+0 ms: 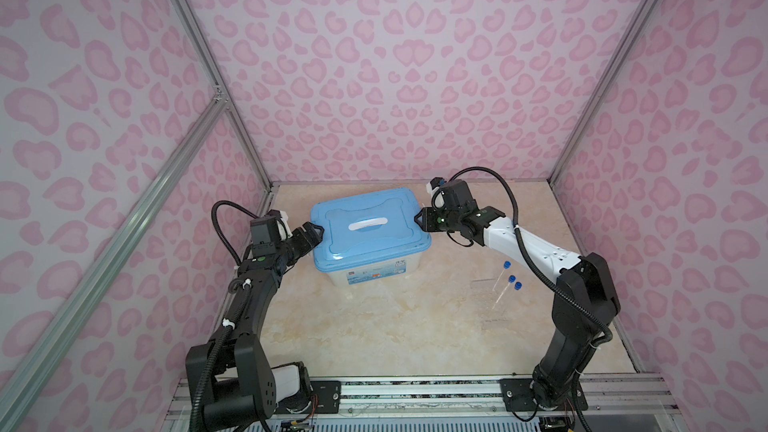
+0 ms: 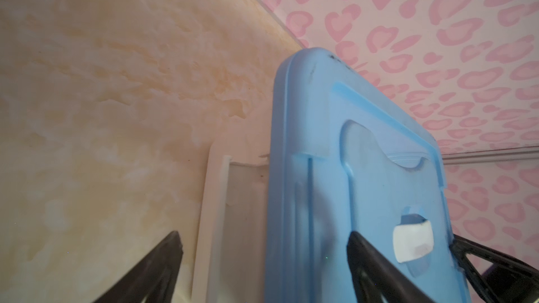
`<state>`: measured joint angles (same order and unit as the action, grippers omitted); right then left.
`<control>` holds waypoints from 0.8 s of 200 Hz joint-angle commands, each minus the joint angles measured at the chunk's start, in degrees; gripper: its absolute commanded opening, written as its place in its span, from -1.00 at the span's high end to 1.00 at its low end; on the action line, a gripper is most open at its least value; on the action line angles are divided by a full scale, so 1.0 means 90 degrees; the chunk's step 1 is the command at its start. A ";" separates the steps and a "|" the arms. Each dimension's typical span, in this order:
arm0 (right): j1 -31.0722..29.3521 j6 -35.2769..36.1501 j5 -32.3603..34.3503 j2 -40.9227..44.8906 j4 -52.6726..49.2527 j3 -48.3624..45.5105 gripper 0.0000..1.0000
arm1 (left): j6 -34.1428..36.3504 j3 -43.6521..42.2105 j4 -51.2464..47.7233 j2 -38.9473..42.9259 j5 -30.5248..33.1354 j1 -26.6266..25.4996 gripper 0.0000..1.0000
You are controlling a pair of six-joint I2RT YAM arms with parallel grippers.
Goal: Organize the chemistry lab equipment
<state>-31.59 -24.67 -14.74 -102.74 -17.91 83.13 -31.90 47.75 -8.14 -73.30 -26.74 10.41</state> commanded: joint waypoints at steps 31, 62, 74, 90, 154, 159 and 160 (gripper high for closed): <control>-0.0017 0.0103 -0.0056 -0.0063 -0.0796 -0.0145 0.27 | -0.0224 -0.0075 0.0597 -0.0169 -0.0799 -0.0005 -0.64; -0.0015 0.0097 -0.0020 -0.0007 -0.0808 -0.0166 0.27 | 0.0186 0.0329 -0.0425 -0.0010 -0.0031 -0.0160 -0.42; -0.0025 0.0090 0.0002 0.0026 -0.0806 -0.0201 0.27 | 0.0362 0.0446 -0.0736 0.0065 0.0383 -0.0295 -0.37; -0.0020 0.0119 0.0044 0.0053 -0.0832 -0.0230 0.27 | 0.0566 0.0665 -0.1090 -0.0069 0.0590 -0.0480 -0.32; -0.0047 0.0133 0.0112 0.0056 -0.0874 -0.0248 0.27 | 0.0857 0.1050 -0.1674 -0.0440 0.1298 -0.0939 -0.10; -0.0046 0.0147 0.0119 0.0062 -0.0888 -0.0248 0.27 | 0.0868 0.1074 -0.1729 -0.0428 0.1399 -0.0987 -0.10; -0.0050 0.0145 0.0127 0.0070 -0.0889 -0.0245 0.27 | 0.0873 0.1078 -0.1740 -0.0419 0.1414 -0.0989 -0.10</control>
<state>-31.64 -24.60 -13.50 -101.47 -18.04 81.76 -26.09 56.42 -18.33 -76.58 -15.51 2.42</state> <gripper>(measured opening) 0.367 0.560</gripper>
